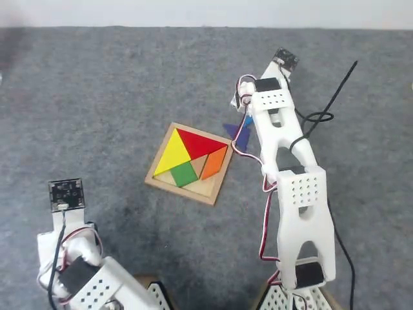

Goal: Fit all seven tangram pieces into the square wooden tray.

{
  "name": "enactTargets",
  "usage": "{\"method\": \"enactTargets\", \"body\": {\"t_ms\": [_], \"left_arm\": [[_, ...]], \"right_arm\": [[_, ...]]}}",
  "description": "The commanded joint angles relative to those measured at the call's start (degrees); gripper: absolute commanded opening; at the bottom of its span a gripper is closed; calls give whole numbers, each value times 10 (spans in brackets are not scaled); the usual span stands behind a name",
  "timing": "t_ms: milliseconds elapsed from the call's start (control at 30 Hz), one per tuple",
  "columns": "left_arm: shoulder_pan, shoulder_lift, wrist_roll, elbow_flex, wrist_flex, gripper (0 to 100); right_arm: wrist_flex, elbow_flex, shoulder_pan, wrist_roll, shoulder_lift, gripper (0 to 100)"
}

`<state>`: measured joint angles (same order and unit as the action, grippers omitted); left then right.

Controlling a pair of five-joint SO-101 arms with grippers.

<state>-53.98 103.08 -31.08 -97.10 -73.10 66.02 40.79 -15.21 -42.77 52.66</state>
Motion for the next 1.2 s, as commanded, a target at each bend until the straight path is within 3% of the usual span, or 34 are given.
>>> {"method": "enactTargets", "body": {"t_ms": [0, 233, 500, 733, 867, 1167], "left_arm": [[-2, 9, -6, 7, -1, 240], [-2, 9, -6, 7, -1, 240], [-2, 9, -6, 7, -1, 240], [-2, 9, -6, 7, -1, 240], [-2, 9, -6, 7, -1, 240], [-2, 9, -6, 7, -1, 240]], "right_arm": [[47, 17, 8, -4, -5, 194], [73, 17, 33, 37, -9, 173], [66, 67, 0, 39, -8, 173], [159, 125, 34, 38, -4, 173], [149, 132, 43, 36, -9, 173], [81, 155, -15, 36, -2, 177]]}}
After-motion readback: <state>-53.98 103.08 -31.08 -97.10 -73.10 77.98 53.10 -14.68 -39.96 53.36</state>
